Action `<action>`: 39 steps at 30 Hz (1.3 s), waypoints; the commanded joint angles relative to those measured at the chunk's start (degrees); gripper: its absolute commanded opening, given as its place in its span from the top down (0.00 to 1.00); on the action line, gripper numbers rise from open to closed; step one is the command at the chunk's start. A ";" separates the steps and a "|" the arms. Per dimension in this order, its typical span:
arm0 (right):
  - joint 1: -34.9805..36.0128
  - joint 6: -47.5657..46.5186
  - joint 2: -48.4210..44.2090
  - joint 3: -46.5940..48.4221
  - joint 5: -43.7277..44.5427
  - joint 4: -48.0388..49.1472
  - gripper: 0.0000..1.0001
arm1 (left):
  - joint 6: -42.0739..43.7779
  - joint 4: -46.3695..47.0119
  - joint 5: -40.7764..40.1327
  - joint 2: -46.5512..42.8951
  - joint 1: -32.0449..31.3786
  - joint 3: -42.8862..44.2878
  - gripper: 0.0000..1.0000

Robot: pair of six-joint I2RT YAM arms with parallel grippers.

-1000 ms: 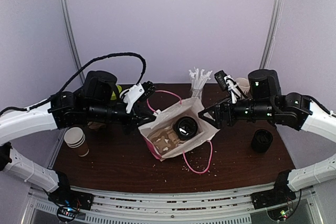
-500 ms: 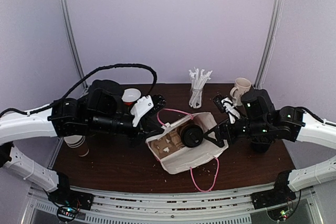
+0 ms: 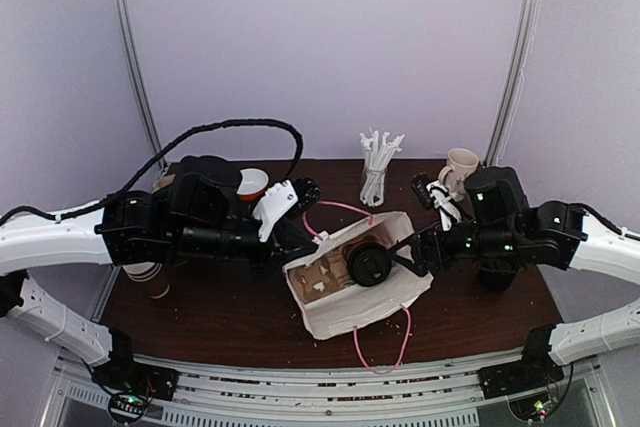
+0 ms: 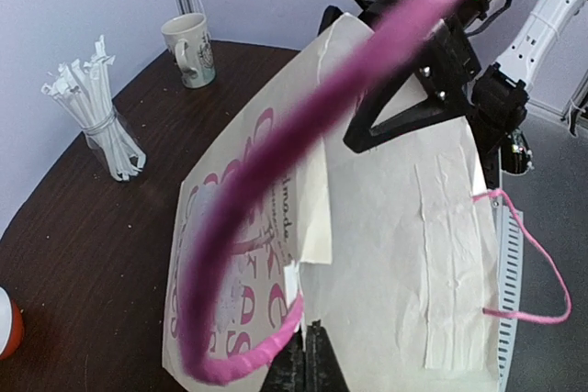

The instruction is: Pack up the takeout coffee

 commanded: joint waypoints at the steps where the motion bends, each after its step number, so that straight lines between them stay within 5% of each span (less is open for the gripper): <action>1: 0.15 2.47 3.66 9.00 4.03 -0.78 0.10 | -6.81 5.16 -3.17 -0.95 1.71 2.04 1.00; 8: -0.21 2.36 12.20 22.18 2.55 -5.81 0.00 | -19.43 0.69 -1.65 0.75 8.30 6.37 1.00; 15: -3.31 1.46 12.95 31.84 2.30 -9.22 0.00 | -29.34 -5.40 3.92 0.61 16.70 6.38 1.00; 25: -14.81 8.07 15.96 34.33 11.00 -1.00 0.02 | -38.71 -7.78 8.88 -3.01 22.30 2.05 1.00; 39: -20.31 8.83 23.37 27.52 9.46 7.83 0.09 | -54.06 11.81 21.71 -5.36 25.99 -3.75 1.00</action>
